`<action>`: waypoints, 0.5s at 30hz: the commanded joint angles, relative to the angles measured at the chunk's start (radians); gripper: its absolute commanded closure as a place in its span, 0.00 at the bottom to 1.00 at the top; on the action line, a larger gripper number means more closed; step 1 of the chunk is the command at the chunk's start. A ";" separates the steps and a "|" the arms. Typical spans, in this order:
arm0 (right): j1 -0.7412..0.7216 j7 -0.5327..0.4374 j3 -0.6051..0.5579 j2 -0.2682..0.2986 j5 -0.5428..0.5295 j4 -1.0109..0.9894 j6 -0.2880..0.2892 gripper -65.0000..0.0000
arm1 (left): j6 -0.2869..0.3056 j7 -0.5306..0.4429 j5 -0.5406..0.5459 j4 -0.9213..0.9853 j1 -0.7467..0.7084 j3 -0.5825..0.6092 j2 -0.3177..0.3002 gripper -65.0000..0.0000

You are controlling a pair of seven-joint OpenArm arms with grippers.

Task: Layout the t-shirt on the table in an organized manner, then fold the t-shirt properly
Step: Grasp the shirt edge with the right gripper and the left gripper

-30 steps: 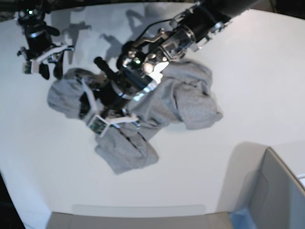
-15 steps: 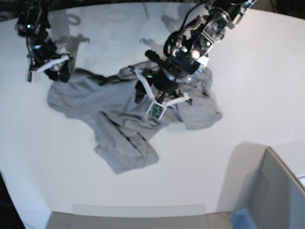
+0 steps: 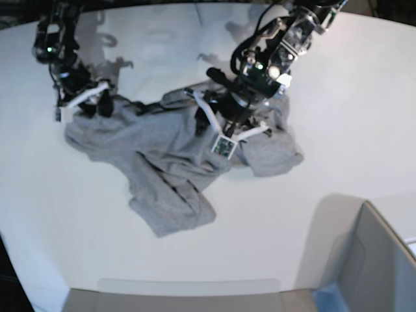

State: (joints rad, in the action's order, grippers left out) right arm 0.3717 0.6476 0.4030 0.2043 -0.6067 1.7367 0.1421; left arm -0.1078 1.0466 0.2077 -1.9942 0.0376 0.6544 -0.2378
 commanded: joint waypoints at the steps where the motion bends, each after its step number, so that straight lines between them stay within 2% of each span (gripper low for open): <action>1: -0.001 -0.022 0.007 0.014 -0.009 0.021 0.004 0.69 | -0.002 -0.018 -0.006 -0.020 0.002 -0.003 -0.001 0.62; 4: -0.021 -0.022 0.010 0.017 -0.008 0.021 0.004 0.88 | -0.002 -0.018 -0.006 -0.020 -0.006 -0.003 -0.002 0.62; 6: -0.024 -0.025 0.012 0.044 -0.009 0.026 0.003 1.00 | -0.002 -0.018 -0.006 -0.021 -0.034 -0.008 -0.002 0.62; 9: -0.040 -0.025 0.023 0.079 -0.009 0.098 0.000 1.00 | -0.002 -0.021 -0.006 -0.046 -0.091 -0.077 -0.002 0.62; 11: -0.050 -0.025 0.069 0.096 -0.009 0.168 0.000 1.00 | -0.002 -0.044 -0.006 -0.047 -0.138 -0.144 -0.002 0.64; 15: -0.110 -0.025 0.225 0.094 -0.012 0.297 0.000 1.00 | 0.003 -0.197 0.000 -0.047 -0.253 -0.328 -0.001 0.72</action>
State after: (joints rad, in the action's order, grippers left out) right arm 0.2707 0.6548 0.6144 0.2859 -0.6136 2.0129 0.1452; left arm -0.1097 0.8650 0.2096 -2.0239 -0.2169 0.3317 -0.2378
